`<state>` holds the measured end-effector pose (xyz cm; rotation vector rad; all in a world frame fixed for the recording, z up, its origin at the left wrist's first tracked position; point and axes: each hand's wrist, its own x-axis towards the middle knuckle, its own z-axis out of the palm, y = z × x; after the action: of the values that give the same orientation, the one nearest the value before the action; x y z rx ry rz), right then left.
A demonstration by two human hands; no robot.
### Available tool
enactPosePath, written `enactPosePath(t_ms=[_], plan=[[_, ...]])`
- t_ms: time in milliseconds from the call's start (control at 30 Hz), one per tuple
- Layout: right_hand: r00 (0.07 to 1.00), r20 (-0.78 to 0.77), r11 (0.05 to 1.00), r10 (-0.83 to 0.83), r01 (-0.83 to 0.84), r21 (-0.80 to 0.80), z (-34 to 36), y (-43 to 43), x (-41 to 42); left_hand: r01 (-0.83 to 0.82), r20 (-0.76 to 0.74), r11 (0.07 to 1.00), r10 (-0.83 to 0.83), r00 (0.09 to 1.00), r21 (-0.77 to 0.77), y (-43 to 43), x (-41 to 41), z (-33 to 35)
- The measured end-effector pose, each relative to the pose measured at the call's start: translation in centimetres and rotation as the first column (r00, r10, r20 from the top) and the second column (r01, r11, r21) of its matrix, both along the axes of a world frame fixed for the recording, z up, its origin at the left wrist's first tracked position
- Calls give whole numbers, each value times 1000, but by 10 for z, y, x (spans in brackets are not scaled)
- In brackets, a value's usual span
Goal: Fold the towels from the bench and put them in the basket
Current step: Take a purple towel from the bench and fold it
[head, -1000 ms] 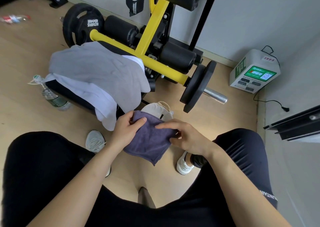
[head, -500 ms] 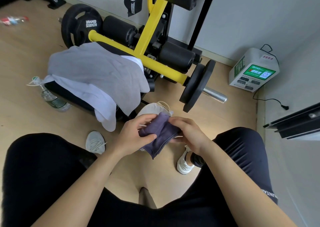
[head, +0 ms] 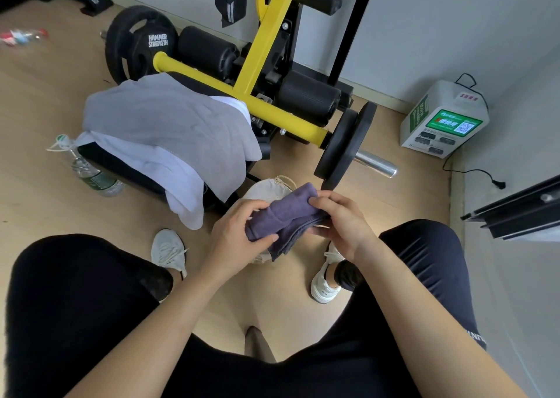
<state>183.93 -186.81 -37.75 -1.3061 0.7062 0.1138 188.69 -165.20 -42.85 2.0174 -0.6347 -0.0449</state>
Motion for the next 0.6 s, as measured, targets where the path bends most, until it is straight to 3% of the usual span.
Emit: enactPosePath(t_ms=[133,233,300,433,600], plan=[[998,39,999,-53,53,-1,-2,-4,-1,-89,166,995,95,982,-41,1,0,-2],[996,47,997,-77,78,-13,-4,-3,0,-52,310,999,49,950,2,3,-2,-5],[995,52,996,-82,83,-14,-5,-3,1,11,316,1000,-19,948,26,4,-2,-4],[996,85,999,-31,34,-35,-3,-9,-1,123,122,991,-116,986,-51,6,-4,2],[973,128,981,193,-187,-53,-2,-8,-3,-3,-297,993,-31,954,-115,2,3,12]])
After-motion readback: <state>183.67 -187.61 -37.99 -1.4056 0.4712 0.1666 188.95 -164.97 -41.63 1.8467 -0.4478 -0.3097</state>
